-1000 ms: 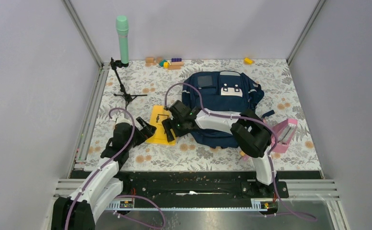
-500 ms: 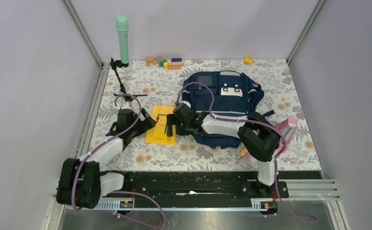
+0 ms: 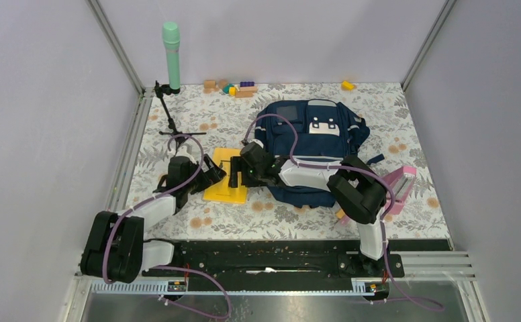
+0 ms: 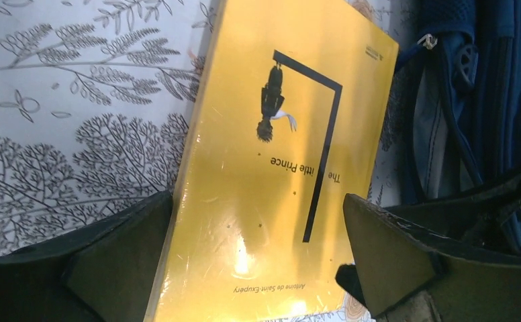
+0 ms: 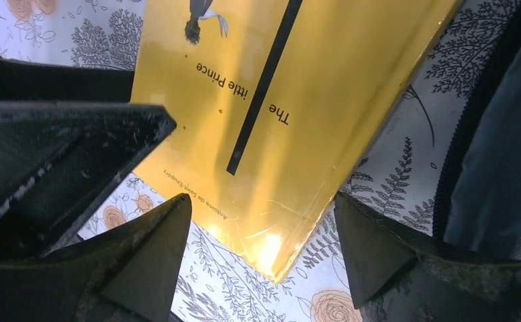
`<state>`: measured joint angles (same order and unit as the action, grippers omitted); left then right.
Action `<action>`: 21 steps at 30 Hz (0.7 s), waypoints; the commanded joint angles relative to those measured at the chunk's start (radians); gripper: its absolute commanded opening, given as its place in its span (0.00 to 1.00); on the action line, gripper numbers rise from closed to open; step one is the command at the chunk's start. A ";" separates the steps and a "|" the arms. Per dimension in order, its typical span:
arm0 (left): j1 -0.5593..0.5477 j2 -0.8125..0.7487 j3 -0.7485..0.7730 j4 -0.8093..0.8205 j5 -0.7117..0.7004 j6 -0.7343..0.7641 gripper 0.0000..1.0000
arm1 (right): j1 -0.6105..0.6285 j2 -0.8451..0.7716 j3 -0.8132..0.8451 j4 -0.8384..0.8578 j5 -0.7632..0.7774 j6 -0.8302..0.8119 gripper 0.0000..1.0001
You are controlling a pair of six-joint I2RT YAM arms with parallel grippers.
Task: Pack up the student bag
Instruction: Adjust the book at the center of the board.
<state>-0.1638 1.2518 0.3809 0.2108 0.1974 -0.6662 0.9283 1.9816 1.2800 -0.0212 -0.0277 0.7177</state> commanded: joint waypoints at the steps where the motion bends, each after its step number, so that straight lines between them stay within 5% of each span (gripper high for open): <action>1: -0.082 -0.066 -0.049 -0.049 0.050 -0.057 0.97 | 0.022 -0.020 -0.008 0.070 -0.055 -0.013 0.83; 16: -0.258 -0.539 -0.190 -0.330 -0.014 -0.232 0.97 | 0.111 -0.227 -0.292 0.120 -0.059 0.016 0.81; 21: -0.256 -0.607 -0.119 -0.479 -0.082 -0.200 0.99 | 0.086 -0.283 -0.319 0.070 -0.032 -0.002 0.92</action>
<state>-0.4137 0.6743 0.1967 -0.1810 0.1322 -0.8490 1.0214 1.7569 0.9604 0.0444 -0.0452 0.7094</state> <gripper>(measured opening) 0.986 0.895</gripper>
